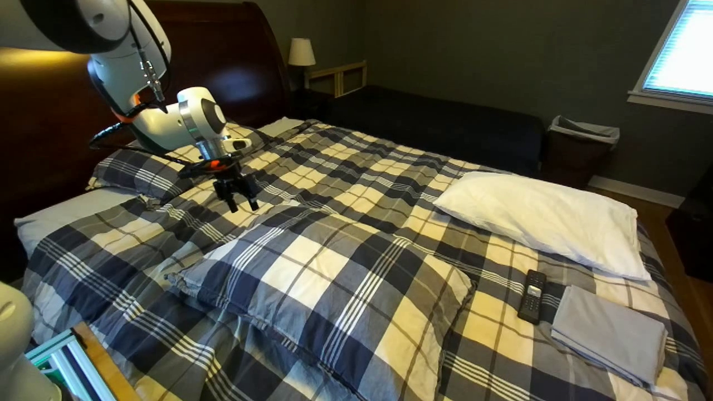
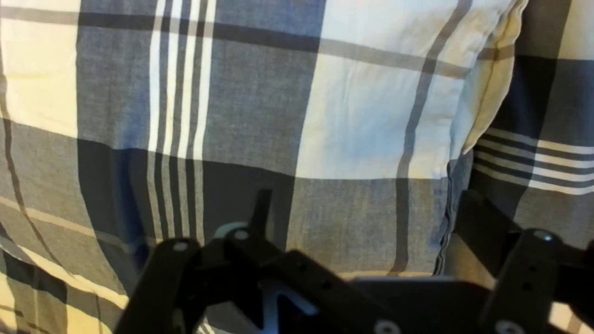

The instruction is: Flip over the checkered pillow at the front.

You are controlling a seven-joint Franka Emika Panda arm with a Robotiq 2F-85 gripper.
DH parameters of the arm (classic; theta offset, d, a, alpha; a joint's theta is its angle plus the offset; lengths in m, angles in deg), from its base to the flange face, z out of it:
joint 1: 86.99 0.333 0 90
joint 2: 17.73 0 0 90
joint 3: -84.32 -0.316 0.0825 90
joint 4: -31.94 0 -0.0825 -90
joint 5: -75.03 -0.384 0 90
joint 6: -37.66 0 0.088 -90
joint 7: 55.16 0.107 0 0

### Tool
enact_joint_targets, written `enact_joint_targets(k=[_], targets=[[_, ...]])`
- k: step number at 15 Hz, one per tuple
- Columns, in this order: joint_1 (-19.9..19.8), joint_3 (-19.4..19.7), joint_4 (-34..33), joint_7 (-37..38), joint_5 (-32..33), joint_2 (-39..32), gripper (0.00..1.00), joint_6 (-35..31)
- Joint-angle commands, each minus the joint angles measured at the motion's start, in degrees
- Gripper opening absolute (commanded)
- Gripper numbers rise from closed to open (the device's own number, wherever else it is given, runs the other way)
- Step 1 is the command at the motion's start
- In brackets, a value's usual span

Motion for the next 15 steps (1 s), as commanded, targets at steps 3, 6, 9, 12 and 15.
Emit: enact_joint_targets(k=[3, 6, 9, 12, 15], targets=[[3.27, 0.82, -0.75, 6.52, -1.47, -3.37, 1.0, 1.27], [5.59, 2.03, -1.02, 11.37, 0.52, -5.42, 1.0, 2.36], [6.57, 2.77, -0.85, 12.46, 1.66, -7.42, 1.0, 0.46], [7.41, 3.81, -0.88, 13.76, 1.76, -9.41, 1.0, -0.7], [8.31, 5.21, -1.38, 15.08, 2.93, -11.11, 1.0, -0.32]])
